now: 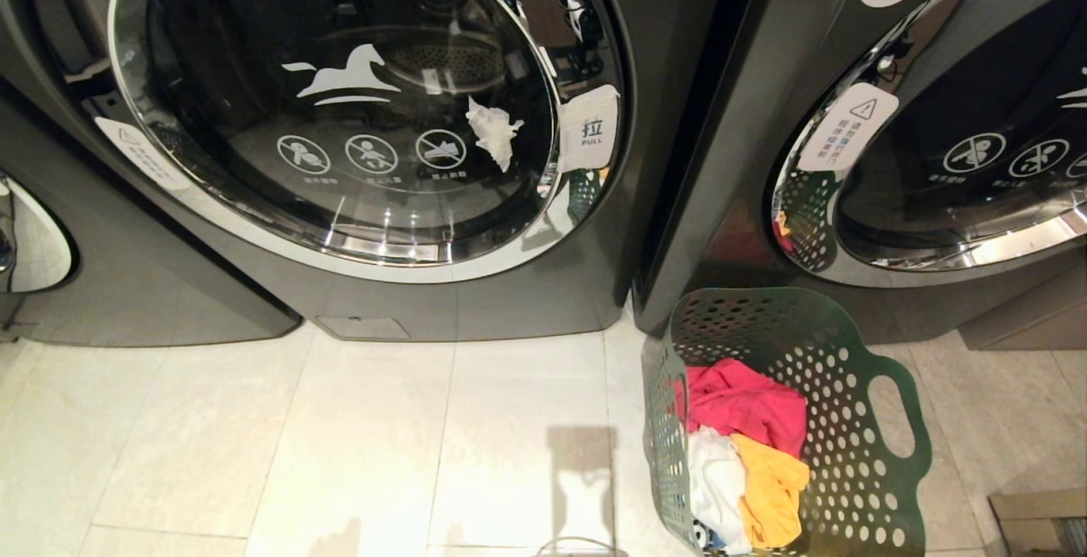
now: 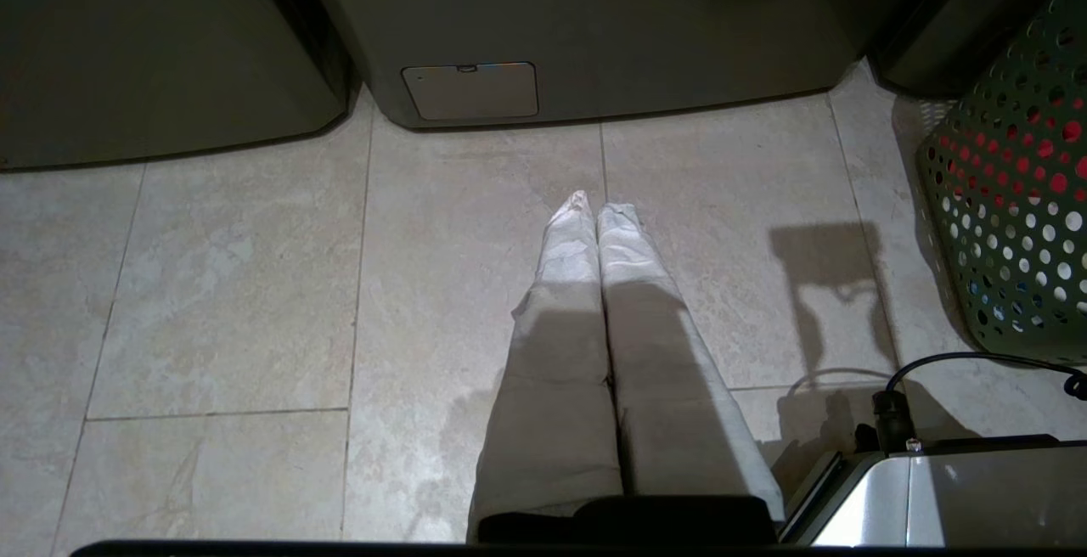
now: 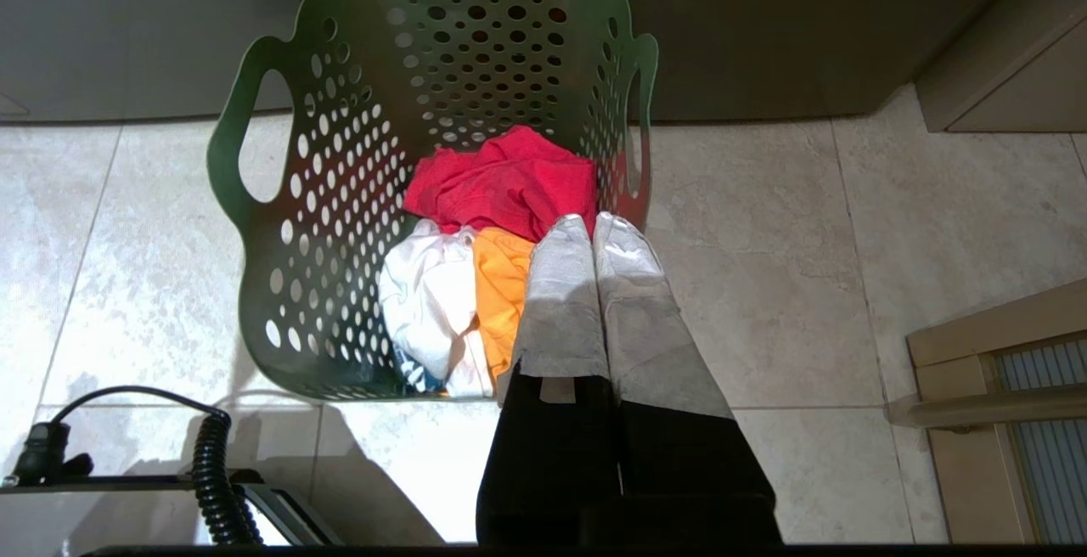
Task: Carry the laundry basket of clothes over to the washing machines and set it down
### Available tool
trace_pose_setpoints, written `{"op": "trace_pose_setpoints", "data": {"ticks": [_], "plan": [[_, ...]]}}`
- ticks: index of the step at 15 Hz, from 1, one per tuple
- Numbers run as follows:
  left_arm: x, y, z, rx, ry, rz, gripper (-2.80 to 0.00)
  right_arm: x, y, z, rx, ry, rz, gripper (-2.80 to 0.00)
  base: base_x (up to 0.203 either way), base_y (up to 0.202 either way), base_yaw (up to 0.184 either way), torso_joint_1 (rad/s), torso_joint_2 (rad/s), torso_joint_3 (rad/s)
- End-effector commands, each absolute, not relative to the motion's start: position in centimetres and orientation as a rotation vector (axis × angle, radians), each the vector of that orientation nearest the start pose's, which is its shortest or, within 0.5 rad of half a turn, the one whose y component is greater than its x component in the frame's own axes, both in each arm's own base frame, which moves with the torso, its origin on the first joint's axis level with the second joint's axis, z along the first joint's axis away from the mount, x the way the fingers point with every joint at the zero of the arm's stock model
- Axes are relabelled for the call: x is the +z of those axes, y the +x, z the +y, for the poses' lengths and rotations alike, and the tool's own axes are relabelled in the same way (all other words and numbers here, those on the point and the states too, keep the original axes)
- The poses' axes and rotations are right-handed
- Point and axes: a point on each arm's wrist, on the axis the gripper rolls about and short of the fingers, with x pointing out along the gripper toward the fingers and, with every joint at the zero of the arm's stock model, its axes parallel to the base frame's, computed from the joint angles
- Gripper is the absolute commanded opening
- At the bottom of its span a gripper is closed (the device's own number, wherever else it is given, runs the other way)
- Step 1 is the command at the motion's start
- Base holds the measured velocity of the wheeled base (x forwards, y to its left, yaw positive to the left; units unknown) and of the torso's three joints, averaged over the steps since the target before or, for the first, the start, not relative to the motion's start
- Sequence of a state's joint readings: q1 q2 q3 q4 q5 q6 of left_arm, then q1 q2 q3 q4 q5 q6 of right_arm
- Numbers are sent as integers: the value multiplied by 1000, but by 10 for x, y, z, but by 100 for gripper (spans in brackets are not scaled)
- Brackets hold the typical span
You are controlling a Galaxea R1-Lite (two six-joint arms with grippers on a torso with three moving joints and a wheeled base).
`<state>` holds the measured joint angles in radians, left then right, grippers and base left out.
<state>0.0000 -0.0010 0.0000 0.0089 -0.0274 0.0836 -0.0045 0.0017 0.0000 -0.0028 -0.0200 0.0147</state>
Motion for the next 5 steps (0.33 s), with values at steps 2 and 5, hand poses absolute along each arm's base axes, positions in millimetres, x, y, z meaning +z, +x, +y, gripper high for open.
{"op": "trace_pose_setpoints", "data": {"ticks": [2,5], "plan": [[75,-23,-1,-28,84,8,-280,76,-23,0,-25,15,-2,-280,0,0,0,0,0,0],[75,-23,-1,-28,84,8,-280,76,-23,0,-25,14,-2,-280,0,0,0,0,0,0]]}}
